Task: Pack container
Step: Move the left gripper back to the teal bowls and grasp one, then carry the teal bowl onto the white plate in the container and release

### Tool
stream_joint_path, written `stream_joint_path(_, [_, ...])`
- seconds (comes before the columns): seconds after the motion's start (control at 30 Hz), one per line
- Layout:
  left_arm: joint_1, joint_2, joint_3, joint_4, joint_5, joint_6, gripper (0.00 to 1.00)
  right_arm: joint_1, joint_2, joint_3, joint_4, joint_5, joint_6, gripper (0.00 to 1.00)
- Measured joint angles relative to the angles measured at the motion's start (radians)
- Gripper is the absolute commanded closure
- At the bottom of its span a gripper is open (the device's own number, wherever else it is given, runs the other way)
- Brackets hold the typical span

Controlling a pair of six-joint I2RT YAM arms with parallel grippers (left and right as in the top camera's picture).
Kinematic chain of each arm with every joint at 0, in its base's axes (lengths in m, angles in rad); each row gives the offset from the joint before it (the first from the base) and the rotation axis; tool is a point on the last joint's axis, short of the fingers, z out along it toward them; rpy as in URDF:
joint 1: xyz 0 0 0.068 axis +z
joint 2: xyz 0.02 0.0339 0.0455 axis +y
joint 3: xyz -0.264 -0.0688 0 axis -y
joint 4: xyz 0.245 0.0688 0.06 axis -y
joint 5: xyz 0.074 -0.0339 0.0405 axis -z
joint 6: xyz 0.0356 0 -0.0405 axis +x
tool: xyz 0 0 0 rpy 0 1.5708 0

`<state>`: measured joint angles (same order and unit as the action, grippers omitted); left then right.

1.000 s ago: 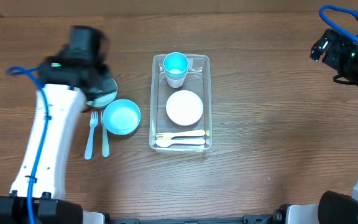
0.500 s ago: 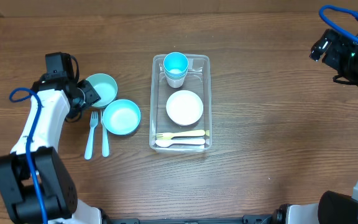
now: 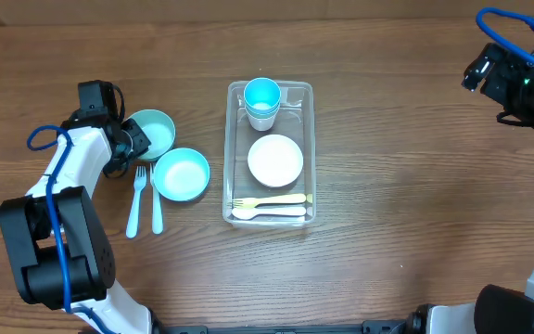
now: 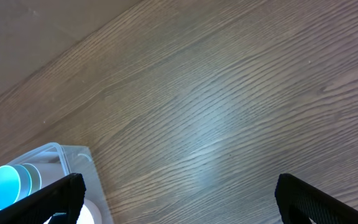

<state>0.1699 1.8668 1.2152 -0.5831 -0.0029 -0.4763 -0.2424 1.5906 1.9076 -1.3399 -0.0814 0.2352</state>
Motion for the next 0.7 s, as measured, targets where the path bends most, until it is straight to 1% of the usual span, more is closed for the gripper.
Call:
stream_joint_path(0.17, [0.0,0.005,0.0,0.008,-0.02,-0.003,0.84,0.0,0.0,0.0,0.0,0.0,0.0,0.0])
stream_joint_path(0.2, [0.0,0.01,0.0,0.008,-0.027,-0.003,0.94,0.0,0.0,0.0,0.0,0.0,0.0,0.0])
stream_joint_path(0.23, [0.0,0.02,0.0,0.009,-0.037,-0.003,0.96,0.0,0.0,0.0,-0.001,0.0,0.0,0.0])
stream_joint_path(0.47, [0.001,0.047,0.01,0.02,-0.032,-0.002,0.96,0.0,0.0,0.0,0.0,0.0,0.0,0.0])
stream_joint_path(0.6, [0.001,0.071,0.12,-0.136,-0.027,0.023,0.96,0.0,0.0,0.0,0.0,0.0,0.0,0.0])
stream_joint_path(0.67, [0.001,0.079,0.237,-0.241,-0.021,0.057,0.96,0.0,0.0,0.0,-0.001,0.0,0.0,0.0])
stream_joint_path(0.7, [0.0,0.083,0.326,-0.313,-0.014,0.084,0.96,0.0,0.0,0.0,0.0,0.0,0.001,0.0])
